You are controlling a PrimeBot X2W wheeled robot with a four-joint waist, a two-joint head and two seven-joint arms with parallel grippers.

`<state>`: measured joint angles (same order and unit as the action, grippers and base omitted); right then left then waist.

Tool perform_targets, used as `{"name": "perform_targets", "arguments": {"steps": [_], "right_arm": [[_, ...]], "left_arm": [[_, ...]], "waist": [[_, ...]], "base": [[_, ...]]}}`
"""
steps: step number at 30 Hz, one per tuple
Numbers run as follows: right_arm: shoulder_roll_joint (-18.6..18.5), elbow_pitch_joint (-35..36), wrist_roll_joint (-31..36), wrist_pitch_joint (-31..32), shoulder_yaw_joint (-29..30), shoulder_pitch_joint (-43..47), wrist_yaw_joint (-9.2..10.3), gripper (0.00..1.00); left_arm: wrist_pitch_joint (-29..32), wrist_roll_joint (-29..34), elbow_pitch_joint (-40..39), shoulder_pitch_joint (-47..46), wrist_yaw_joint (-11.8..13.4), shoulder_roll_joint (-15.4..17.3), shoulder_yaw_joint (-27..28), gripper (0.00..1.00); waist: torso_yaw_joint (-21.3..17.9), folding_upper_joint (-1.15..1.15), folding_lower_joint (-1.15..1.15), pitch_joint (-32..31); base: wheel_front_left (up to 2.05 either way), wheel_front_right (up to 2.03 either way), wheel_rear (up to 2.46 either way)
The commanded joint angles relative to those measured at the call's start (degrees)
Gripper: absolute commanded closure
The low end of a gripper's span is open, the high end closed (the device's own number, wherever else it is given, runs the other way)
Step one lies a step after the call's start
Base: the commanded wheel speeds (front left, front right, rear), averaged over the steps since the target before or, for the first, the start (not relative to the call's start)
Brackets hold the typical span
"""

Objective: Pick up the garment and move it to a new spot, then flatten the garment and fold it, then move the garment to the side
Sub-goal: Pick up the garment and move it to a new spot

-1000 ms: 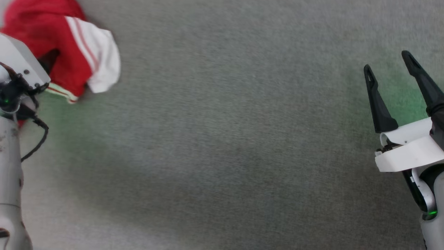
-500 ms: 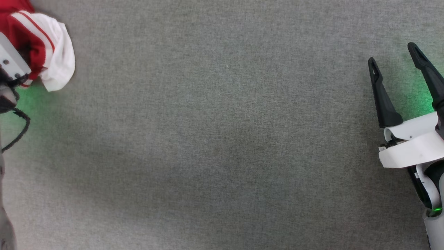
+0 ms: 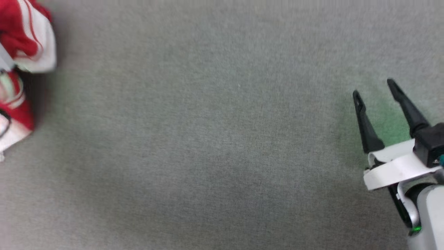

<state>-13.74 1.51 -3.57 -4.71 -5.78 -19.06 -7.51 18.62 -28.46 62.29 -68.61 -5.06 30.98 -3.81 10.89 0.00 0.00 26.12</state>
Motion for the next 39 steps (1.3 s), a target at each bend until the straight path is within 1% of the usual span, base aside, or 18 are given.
{"name": "perform_targets", "arguments": {"steps": [1, 4, 5, 9, 14, 18, 21, 26, 33, 37, 39], "right_arm": [[0.55, -0.84, -0.62, -0.68, 0.24, 1.37, 0.04, 0.00], [1.48, -2.15, -0.75, -1.51, 0.60, 2.82, 0.04, 0.00], [1.48, -2.15, -0.75, -1.51, 0.60, 2.82, 0.04, 0.00], [3.07, -3.13, -0.72, -2.26, 0.78, 4.54, 0.04, 0.00], [4.30, -3.95, -0.81, -3.05, 1.51, 6.10, 0.04, 0.00], [4.85, -4.46, -0.77, -3.65, 2.37, 6.72, 0.04, 0.00], [4.98, -4.81, -0.73, -4.01, 3.12, 7.12, 0.04, 0.00], [4.80, -4.99, -0.11, -4.36, 5.49, 7.61, 0.04, 0.00], [4.90, -5.04, 0.68, -4.89, 9.73, 8.19, 0.04, 0.00], [5.51, -5.12, 1.11, -5.41, 11.63, 8.16, 0.04, 0.00], [5.87, -5.20, 1.19, -5.52, 12.34, 8.30, 0.04, 0.00]], "left_arm": [[-0.59, 1.06, -1.01, -1.16, -0.53, 1.05, -0.84, 1.00], [-1.04, 2.05, -3.05, -2.62, -0.84, 1.48, -2.12, 1.00], [-1.04, 2.05, -3.05, -2.62, -0.84, 1.48, -2.12, 1.00], [0.13, 3.31, -6.20, -3.96, -1.01, 1.96, -3.97, 1.00], [4.19, 3.50, -11.20, -4.62, -1.20, 2.17, -5.72, 1.00], [8.78, 2.42, -16.93, -2.22, -0.83, 1.91, -6.04, 1.00], [12.66, 1.69, -22.93, 0.24, 0.25, 2.06, -6.17, 1.00], [19.59, -0.23, -35.47, 6.46, 2.57, 2.05, -6.06, 1.00], [29.66, -0.84, -52.73, 15.49, 8.15, 0.90, -7.97, 1.00], [33.47, -0.73, -59.82, 20.09, 10.95, -0.67, -10.02, 1.00], [34.81, -0.46, -62.34, 22.50, 11.81, -1.75, -11.71, 1.00]], "waist": [[1.14, 0.00, 0.00, -7.08], [1.39, 0.00, 0.00, -10.59], [1.39, 0.00, 0.00, -10.59], [1.38, 0.00, 0.00, -14.58], [0.44, 0.00, 0.00, -18.38], [-1.44, 0.00, 0.00, -20.57], [-3.15, 0.00, 0.00, -21.64], [-6.64, 0.00, 0.00, -22.30], [-12.26, 0.00, 0.00, -21.50], [-15.77, 0.00, 0.00, -20.38], [-17.42, 0.00, 0.00, -19.86]], "base": [[0.00, 0.00, 0.00], [0.00, 0.00, 0.00], [0.00, 0.00, 0.00], [0.00, 0.00, 0.00], [0.00, 0.00, 0.00], [0.00, 0.00, 0.00], [0.00, 0.00, 0.00], [0.00, 0.00, 0.00], [0.00, 0.00, 0.00], [0.00, 0.00, 0.00], [0.00, 0.00, 0.00]]}}
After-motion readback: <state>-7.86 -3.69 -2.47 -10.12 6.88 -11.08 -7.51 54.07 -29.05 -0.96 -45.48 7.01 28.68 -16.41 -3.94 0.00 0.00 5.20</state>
